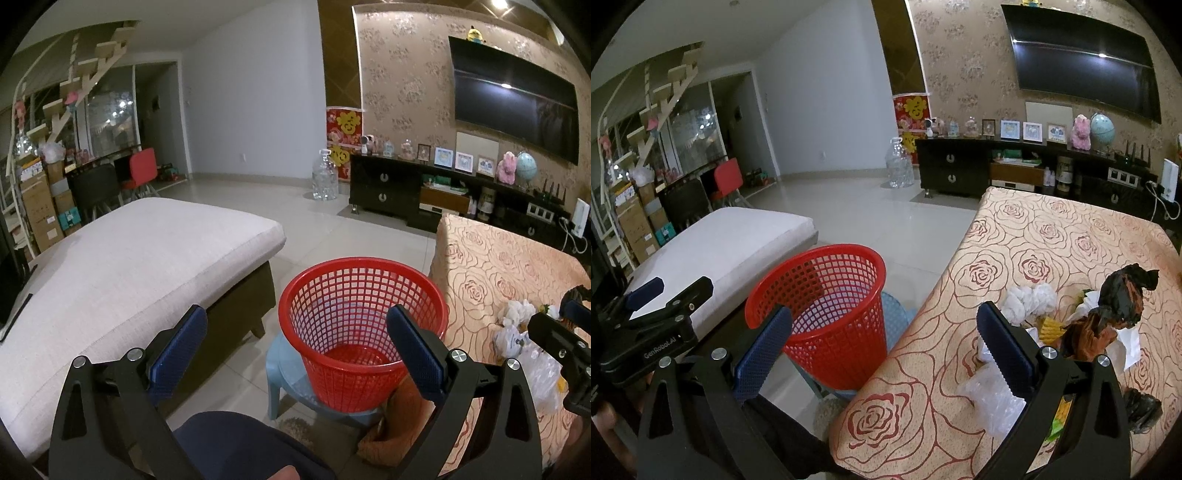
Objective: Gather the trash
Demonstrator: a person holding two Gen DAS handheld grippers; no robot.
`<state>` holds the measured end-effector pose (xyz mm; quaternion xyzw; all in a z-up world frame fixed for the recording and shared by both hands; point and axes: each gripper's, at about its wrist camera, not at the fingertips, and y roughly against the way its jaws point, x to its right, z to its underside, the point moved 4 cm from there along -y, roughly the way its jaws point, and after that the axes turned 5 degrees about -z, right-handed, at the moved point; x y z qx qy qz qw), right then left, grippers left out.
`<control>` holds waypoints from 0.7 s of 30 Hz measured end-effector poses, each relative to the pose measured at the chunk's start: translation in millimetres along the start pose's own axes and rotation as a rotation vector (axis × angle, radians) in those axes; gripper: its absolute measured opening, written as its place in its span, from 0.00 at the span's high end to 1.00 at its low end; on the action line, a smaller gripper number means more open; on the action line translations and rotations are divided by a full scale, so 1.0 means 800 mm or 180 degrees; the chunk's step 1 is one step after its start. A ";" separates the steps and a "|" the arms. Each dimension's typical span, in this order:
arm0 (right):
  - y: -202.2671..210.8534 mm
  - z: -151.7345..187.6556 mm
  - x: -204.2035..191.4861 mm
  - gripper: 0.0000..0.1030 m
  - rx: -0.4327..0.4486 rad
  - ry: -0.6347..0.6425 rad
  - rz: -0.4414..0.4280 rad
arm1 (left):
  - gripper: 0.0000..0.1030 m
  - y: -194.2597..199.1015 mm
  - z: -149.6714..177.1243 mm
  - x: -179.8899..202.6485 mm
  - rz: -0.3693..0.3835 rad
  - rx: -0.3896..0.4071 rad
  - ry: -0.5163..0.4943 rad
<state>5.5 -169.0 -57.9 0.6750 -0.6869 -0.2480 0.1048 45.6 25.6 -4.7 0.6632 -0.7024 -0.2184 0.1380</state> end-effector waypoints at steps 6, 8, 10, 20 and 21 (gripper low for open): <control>-0.003 0.002 0.001 0.06 -0.0027 -0.0001 -0.0011 | 0.09 -0.003 0.006 0.003 0.0009 -0.0015 -0.0009; -0.003 0.002 0.001 0.06 -0.0030 -0.0004 -0.0010 | 0.09 -0.004 0.009 0.005 0.0011 -0.0024 -0.0013; -0.004 0.002 0.002 0.06 -0.0039 -0.0007 -0.0014 | 0.09 -0.006 0.010 0.005 0.0014 -0.0030 -0.0020; -0.008 0.008 0.000 0.06 -0.0098 0.0012 -0.0027 | 0.09 -0.012 0.010 0.006 0.0076 -0.0108 -0.0009; -0.009 0.009 -0.001 0.06 -0.0104 0.0016 -0.0031 | 0.09 -0.012 0.010 0.006 0.0089 -0.0114 -0.0002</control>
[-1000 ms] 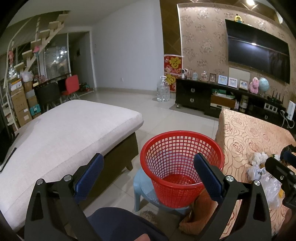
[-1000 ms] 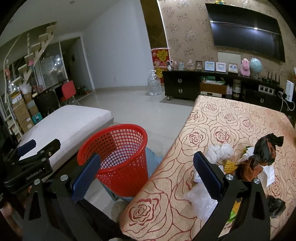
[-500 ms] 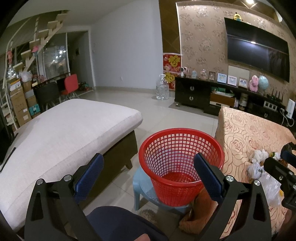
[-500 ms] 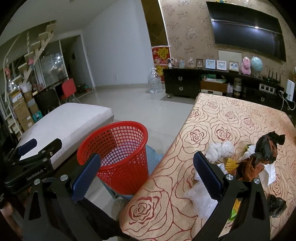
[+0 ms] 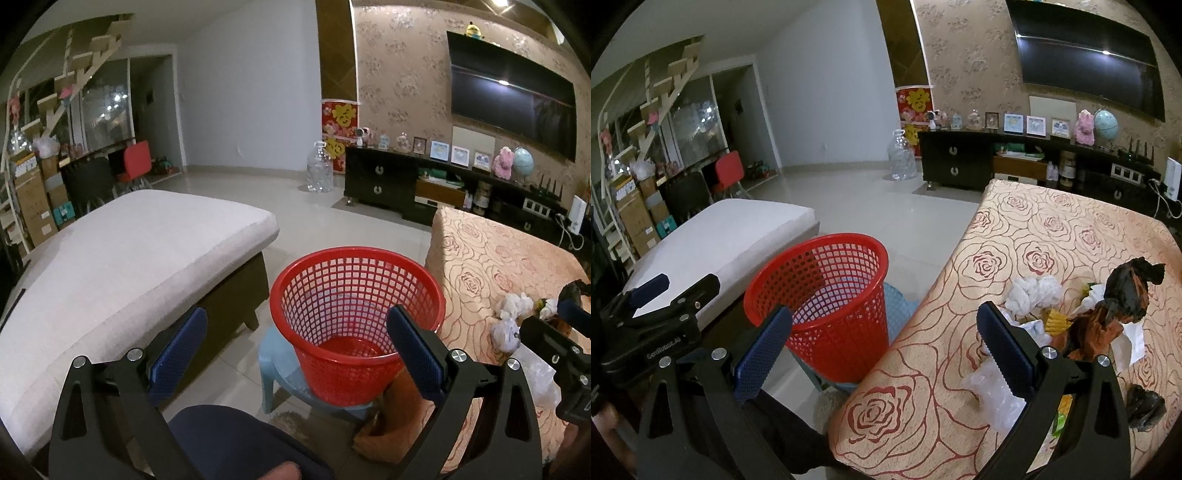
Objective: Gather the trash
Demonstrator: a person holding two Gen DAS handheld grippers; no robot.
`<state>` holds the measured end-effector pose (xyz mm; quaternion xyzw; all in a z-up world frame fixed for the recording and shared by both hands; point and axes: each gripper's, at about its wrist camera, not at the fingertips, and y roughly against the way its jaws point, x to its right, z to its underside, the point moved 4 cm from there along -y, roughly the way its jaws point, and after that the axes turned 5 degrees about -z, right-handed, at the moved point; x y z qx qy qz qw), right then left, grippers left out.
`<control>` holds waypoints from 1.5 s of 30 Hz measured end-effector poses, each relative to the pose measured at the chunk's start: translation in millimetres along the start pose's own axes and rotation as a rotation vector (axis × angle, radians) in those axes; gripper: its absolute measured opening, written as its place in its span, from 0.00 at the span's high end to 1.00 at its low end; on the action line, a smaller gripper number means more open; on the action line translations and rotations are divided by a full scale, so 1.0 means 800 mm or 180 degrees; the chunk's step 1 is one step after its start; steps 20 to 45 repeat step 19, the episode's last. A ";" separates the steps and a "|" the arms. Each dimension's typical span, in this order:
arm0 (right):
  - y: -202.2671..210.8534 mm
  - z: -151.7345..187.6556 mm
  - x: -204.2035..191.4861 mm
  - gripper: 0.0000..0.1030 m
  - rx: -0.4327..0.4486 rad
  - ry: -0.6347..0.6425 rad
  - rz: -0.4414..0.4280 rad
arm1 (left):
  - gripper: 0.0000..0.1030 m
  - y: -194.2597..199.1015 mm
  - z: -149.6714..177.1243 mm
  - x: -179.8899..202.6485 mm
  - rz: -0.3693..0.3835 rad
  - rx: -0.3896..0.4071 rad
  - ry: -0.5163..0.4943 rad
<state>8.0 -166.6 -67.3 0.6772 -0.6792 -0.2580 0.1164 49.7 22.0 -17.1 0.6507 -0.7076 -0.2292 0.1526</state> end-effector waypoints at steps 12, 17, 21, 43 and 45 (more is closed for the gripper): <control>-0.004 0.002 0.006 0.06 -0.0048 -0.0044 -0.0004 | 0.09 0.001 -0.003 0.000 0.0008 0.0038 0.0001; -0.004 0.002 0.006 0.06 -0.0054 -0.0047 -0.0007 | 0.09 -0.001 -0.001 0.004 0.0009 -0.0013 -0.0039; -0.004 0.002 0.006 0.06 -0.0051 -0.0048 -0.0005 | 0.09 -0.002 0.000 0.003 0.0012 -0.0035 -0.0031; -0.004 0.002 0.006 0.06 -0.0051 -0.0048 -0.0005 | 0.09 -0.002 0.000 0.003 0.0012 -0.0035 -0.0031; -0.004 0.002 0.006 0.06 -0.0051 -0.0048 -0.0005 | 0.09 -0.002 0.000 0.003 0.0012 -0.0035 -0.0031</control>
